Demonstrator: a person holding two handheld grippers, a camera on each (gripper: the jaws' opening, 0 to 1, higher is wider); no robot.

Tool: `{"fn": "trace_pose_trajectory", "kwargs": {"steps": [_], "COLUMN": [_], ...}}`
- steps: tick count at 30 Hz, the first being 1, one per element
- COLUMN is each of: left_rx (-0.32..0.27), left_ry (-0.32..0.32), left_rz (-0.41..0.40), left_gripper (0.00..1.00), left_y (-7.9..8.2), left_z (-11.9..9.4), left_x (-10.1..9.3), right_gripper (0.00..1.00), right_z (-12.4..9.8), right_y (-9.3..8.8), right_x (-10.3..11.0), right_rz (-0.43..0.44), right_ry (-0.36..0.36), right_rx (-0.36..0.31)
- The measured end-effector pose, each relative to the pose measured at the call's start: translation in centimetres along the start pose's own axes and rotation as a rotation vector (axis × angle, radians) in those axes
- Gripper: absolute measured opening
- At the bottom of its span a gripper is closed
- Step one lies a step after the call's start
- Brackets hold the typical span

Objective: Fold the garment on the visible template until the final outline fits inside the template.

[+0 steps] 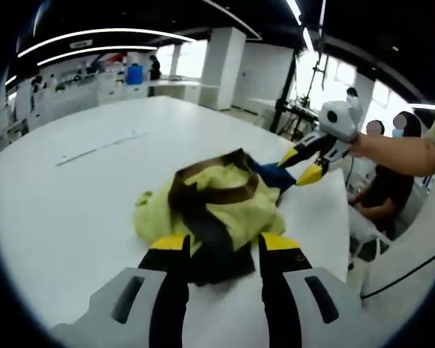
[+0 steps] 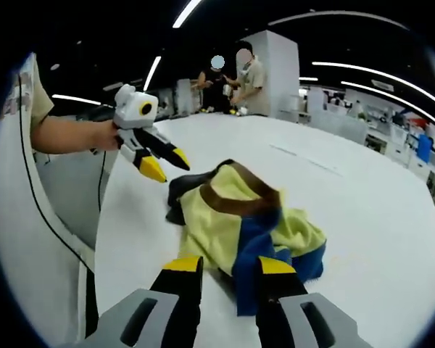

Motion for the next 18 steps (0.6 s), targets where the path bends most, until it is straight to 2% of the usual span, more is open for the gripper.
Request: {"fn": "trace_pose_trajectory", "kwargs": {"steps": [7,12,18], "left_rx": [0.017,0.026,0.033], "left_ry": [-0.002,-0.007,-0.012], "left_rz": [-0.003,-0.004,-0.004], "left_gripper": [0.33,0.32,0.25], "left_y": [-0.5,-0.7,-0.8], "left_z": [0.5,0.8,0.9], "left_x": [0.1,0.0,0.0], "right_gripper": [0.18,0.14,0.12], "right_z": [0.6,0.9,1.1], "right_y": [-0.1,-0.6,-0.9], "right_x": [-0.1,-0.8,-1.0], "right_rz": [-0.017,-0.025,-0.031], "right_ry": [-0.003,-0.031,-0.040], "right_rx": [0.015,0.041,0.055]}}
Point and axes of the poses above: the point that each gripper's makers call its tool centre point, and the gripper's own axes: z roughly forward along the fingers, x roughly to its left, y roughly out of its top, the point moved 4 cm from there along -z, roughly backward along the fingers, and after that the axes turned 3 degrees about -z, right-handed, at the moved point
